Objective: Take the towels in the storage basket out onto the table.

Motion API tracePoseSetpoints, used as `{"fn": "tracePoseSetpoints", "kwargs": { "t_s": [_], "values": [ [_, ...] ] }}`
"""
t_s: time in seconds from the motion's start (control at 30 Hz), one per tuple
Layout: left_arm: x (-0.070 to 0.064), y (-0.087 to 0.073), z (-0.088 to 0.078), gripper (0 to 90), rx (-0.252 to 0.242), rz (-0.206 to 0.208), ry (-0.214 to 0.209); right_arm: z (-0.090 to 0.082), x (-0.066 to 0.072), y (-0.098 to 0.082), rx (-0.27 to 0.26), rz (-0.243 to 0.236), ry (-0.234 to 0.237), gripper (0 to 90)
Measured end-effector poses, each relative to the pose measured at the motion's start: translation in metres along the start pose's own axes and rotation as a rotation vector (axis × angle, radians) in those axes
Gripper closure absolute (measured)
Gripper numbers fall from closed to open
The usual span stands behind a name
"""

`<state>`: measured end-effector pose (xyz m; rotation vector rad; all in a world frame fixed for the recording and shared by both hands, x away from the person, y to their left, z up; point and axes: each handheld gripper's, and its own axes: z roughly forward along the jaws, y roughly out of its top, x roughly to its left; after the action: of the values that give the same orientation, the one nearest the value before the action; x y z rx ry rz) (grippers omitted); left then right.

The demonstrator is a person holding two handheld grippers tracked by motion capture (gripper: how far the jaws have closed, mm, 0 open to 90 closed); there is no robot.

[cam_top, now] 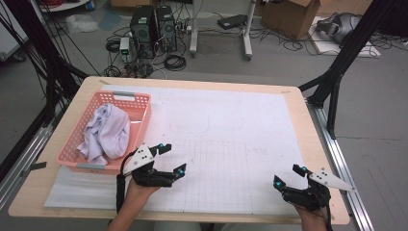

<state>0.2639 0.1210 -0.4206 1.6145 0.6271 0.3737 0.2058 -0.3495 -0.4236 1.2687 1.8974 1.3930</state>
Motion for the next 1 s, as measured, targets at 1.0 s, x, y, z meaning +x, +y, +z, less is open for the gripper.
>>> {"fn": "tracePoseSetpoints", "kwargs": {
  "t_s": [1.0],
  "values": [
    [-0.0014, -0.0005, 0.0023, 13.2, 0.010, 0.002, -0.008, -0.0018, -0.0029, -0.0004, -0.006, 0.009, -0.010, 10.4]
  ]
}}
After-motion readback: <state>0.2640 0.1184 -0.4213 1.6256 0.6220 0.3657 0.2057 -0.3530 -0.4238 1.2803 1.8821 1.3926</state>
